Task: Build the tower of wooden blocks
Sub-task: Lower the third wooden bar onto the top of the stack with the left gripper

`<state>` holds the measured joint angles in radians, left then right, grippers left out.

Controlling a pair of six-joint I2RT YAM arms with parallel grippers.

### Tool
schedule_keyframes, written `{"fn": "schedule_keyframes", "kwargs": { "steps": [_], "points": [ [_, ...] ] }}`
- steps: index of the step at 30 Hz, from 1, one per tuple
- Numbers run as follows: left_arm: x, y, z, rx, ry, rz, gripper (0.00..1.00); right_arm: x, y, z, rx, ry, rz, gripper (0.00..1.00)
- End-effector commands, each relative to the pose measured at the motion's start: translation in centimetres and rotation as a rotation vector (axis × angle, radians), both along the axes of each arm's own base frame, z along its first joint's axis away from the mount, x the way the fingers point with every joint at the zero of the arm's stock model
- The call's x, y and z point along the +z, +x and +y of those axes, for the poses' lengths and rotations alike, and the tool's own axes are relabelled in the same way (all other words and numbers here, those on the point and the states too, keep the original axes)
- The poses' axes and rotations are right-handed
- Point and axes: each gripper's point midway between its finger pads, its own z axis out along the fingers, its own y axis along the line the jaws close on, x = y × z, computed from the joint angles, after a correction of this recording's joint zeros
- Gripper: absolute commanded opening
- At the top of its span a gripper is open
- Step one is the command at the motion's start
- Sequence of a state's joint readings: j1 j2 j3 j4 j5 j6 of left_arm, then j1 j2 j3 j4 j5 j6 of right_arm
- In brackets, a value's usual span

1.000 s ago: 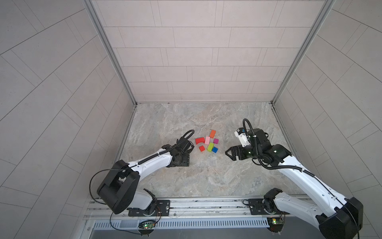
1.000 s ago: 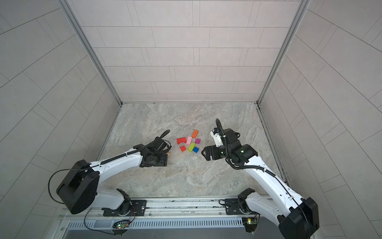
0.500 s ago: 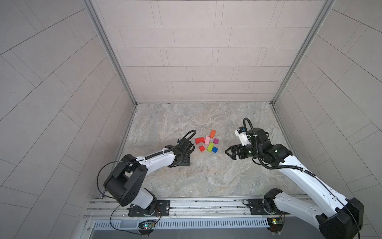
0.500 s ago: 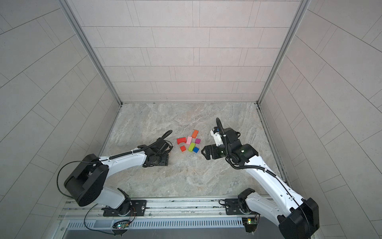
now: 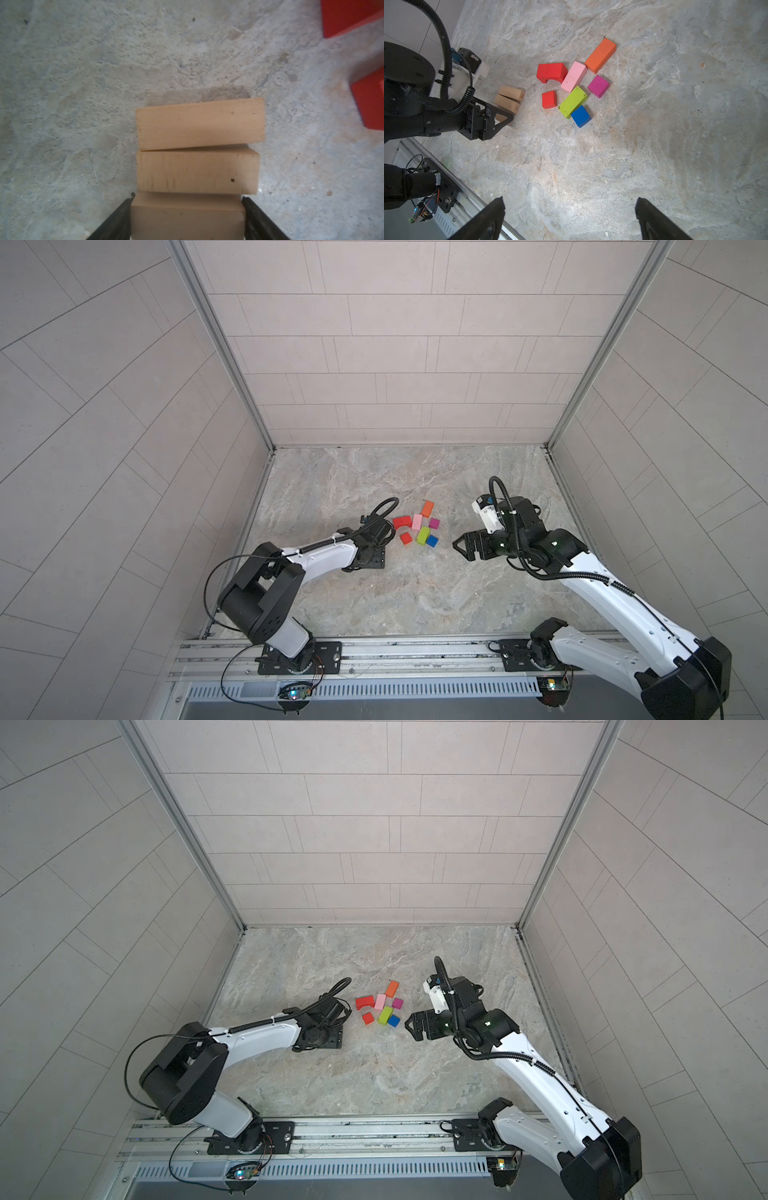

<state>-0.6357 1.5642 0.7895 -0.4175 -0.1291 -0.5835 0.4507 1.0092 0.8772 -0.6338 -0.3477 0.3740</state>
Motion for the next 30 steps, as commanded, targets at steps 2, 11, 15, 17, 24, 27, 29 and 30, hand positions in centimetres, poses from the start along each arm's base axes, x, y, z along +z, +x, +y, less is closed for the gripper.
{"fn": "schedule_keyframes", "kwargs": {
  "steps": [2,11,15,17,24,27,29,30],
  "points": [
    [-1.22,-0.01,-0.09,-0.007,0.019,0.02,0.75,0.08,-0.06,-0.34,-0.009,-0.014,-0.003,0.99],
    [-1.32,0.14,0.09,0.019,0.028,0.019,0.75,0.07,-0.12,-0.39,-0.008,-0.017,-0.004,0.99],
    [-1.28,0.21,0.13,0.035,0.026,0.016,0.75,0.06,-0.14,-0.33,-0.005,-0.015,-0.002,0.99],
    [-1.2,0.28,0.03,0.043,0.023,0.015,0.76,-0.02,-0.14,-0.34,-0.005,-0.016,0.002,0.99],
    [-1.32,0.27,0.01,0.064,0.026,0.027,0.76,-0.11,-0.24,-0.33,-0.001,-0.018,0.007,0.99],
    [-1.48,0.27,-0.02,0.074,0.027,0.033,0.76,-0.07,-0.24,-0.28,0.002,-0.018,0.007,0.99],
    [-1.6,0.23,-0.04,0.079,0.026,0.039,0.76,0.01,-0.23,-0.31,0.001,-0.018,0.004,0.99],
    [-1.6,0.22,-0.08,0.082,0.024,0.039,0.76,-0.01,-0.23,-0.32,0.001,-0.018,0.005,0.99]
  ]
}}
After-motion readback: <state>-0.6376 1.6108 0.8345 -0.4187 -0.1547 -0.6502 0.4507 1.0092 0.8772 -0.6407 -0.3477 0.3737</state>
